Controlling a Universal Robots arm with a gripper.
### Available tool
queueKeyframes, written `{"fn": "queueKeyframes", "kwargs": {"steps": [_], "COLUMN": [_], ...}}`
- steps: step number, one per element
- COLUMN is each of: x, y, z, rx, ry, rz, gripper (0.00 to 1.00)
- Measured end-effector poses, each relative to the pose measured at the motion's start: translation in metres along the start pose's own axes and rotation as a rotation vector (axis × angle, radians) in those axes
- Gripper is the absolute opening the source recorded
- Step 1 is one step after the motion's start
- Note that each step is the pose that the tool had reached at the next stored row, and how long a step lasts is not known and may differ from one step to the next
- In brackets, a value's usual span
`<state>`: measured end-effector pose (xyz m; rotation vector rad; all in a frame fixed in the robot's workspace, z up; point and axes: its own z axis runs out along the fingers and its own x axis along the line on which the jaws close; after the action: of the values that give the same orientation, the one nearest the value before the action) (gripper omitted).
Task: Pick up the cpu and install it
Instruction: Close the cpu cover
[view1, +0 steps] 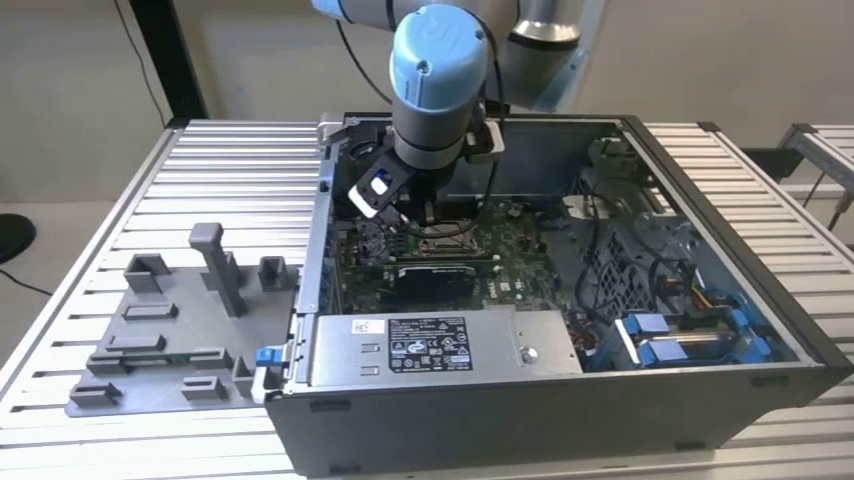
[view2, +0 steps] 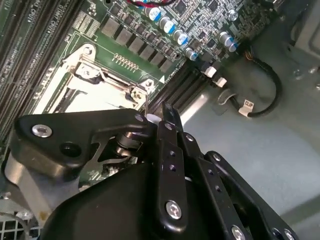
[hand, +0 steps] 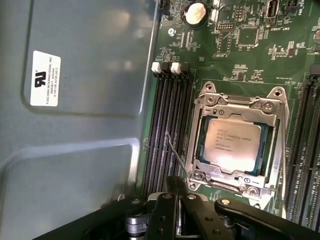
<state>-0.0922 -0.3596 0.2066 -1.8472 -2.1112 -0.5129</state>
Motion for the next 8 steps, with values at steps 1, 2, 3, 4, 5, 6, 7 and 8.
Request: {"fn": "queueKeyframes", "kwargs": {"steps": [1,2,3,4,5,6,7,8], "x": [0.0009,0.0018,0.0027,0.0033,0.0033,0.0031,0.0030,0.0029], "y": [0.0001,0.0003,0.0004,0.0007,0.0014,0.0025,0.0034,0.0036], "z": [0.0011,0.0021,0.0030,0.0039,0.0045,0.0048,0.0048,0.0048], "rx": [-0.0001,-0.0001,-0.0001,-0.0002,-0.0001,-0.0001,0.0001,0.0003], "ry": [0.0001,0.0002,0.0001,0.0001,0.0003,0.0003,0.0002,0.0002], "rz": [0.000,0.000,0.000,0.000,0.000,0.000,0.000,0.000], "gripper": [0.00,0.00,0.00,0.00,0.00,0.00,0.00,0.00]}}
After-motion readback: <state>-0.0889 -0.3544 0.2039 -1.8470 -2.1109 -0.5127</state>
